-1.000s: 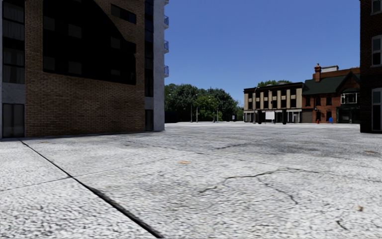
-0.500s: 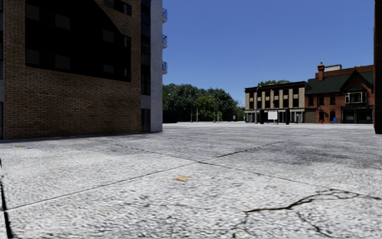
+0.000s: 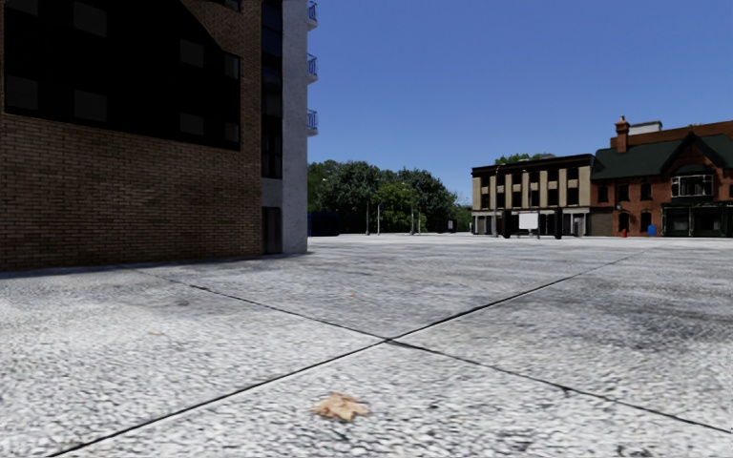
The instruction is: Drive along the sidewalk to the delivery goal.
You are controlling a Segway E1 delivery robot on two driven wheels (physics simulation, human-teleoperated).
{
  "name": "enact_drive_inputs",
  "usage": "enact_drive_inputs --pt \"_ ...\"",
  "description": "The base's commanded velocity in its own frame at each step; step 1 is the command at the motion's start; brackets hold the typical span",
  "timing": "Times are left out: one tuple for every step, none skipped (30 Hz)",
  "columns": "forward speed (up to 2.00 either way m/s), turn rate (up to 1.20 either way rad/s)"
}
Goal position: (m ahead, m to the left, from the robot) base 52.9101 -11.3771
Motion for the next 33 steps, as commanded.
enact_drive_inputs --pt "1.9 0.0" --pt "1.9 0.0" --pt "1.9 0.0" --pt "1.9 0.0" --pt "1.9 0.0" --pt "1.9 0.0" --pt "1.9 0.0" --pt "1.9 0.0" --pt "1.9 0.0" --pt "1.9 0.0" --pt "1.9 0.0" --pt "1.9 0.0" --pt "1.9 0.0" --pt "1.9 0.0" --pt "1.9 0.0" --pt "1.9 0.0" --pt "1.9 0.0" --pt "1.9 0.0" --pt "1.9 0.0" --pt "1.9 0.0" --pt "1.9 0.0" --pt "1.9 0.0" --pt "1.9 0.0" --pt "1.9 0.0" --pt "1.9 0.0" --pt "1.9 0.0" --pt "1.9 0.0" --pt "1.9 0.0" --pt "1.9 0.0" --pt "1.9 0.0" --pt "1.9 0.0" --pt "1.9 0.0" --pt "1.9 0.0"
